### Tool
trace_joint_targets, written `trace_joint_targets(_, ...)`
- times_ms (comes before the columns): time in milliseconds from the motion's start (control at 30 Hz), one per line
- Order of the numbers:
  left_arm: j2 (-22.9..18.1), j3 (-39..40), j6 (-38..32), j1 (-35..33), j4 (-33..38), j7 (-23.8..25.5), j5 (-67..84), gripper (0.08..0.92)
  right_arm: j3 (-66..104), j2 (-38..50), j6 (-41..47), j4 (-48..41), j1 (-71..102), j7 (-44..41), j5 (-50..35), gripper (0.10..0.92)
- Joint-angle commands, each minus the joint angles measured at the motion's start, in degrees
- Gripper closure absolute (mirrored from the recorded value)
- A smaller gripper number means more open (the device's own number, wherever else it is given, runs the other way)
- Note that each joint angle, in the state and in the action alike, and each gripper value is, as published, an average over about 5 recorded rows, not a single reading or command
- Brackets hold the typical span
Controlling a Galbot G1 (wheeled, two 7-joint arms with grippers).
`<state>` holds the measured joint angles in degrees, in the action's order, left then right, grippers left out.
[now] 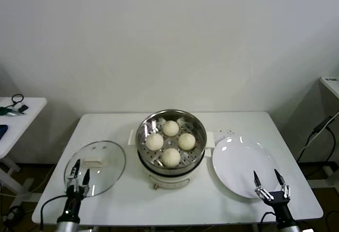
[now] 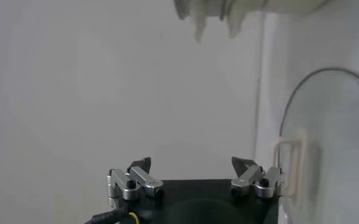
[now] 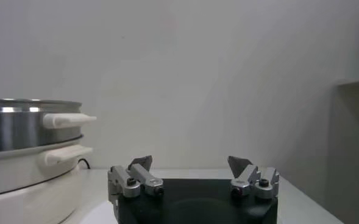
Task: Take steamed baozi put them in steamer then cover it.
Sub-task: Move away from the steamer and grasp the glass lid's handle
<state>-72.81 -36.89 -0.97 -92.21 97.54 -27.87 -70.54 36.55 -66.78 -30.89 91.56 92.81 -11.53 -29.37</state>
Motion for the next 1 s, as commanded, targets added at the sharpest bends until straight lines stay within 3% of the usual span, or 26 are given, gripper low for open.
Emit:
trace_joint_targets(33, 1.41, 0.6, 0.14, 6.56, -11.75, -1.55, -5.8, 0.177, 0.47, -1.81, -1.56, -0.41, 1.62, 0.15, 0.4, 0.203)
trace_joint_targets(1000, 2.88, 3.04, 0.2, 18.24, -19.75, 1.64, -3.96, 0.177, 1.27, -3.73, -2.7, 0.66, 3.9, 0.01, 1.59, 0.203)
